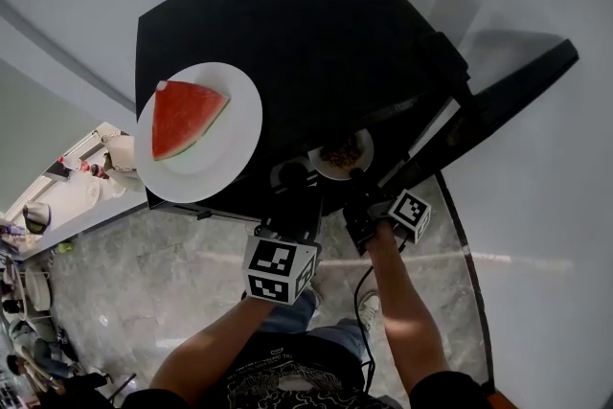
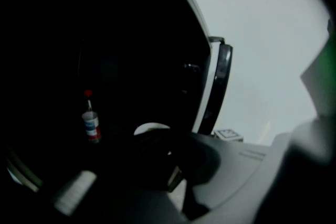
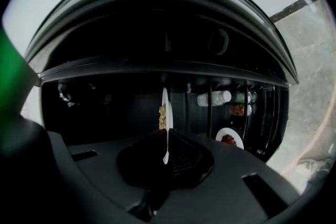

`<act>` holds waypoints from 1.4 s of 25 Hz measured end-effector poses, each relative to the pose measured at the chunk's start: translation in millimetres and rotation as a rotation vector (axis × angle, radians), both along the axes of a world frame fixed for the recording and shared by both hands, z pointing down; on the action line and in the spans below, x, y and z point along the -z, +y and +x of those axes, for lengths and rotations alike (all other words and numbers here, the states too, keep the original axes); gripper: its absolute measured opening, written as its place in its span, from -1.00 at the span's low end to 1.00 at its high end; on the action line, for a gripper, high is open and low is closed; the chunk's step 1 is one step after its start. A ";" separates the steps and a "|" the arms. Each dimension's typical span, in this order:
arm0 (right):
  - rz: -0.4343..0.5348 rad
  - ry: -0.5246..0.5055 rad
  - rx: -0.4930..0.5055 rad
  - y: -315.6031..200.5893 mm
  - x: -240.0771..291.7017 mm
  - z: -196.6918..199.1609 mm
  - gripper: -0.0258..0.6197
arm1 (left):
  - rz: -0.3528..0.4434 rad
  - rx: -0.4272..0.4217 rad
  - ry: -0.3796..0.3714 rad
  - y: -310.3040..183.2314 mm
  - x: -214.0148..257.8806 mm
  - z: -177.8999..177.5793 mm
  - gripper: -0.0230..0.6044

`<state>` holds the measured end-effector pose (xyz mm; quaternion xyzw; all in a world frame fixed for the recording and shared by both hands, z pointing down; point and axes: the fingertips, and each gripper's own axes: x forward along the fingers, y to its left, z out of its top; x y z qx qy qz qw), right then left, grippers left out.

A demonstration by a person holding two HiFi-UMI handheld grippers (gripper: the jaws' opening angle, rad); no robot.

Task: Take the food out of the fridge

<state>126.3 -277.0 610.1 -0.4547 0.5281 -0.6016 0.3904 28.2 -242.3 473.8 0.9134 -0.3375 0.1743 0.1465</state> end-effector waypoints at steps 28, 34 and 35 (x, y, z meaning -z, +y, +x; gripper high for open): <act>0.198 0.005 0.348 161.9 251.0 8.2 -0.90 | 0.189 0.379 0.108 75.0 109.5 -29.6 -0.93; 0.261 0.031 0.407 164.5 308.7 4.5 -0.90 | 0.216 0.400 0.138 81.7 127.2 -29.1 -0.93; 0.274 0.030 0.409 162.6 317.6 3.8 -0.90 | 0.221 0.401 0.142 82.5 130.2 -29.1 -0.93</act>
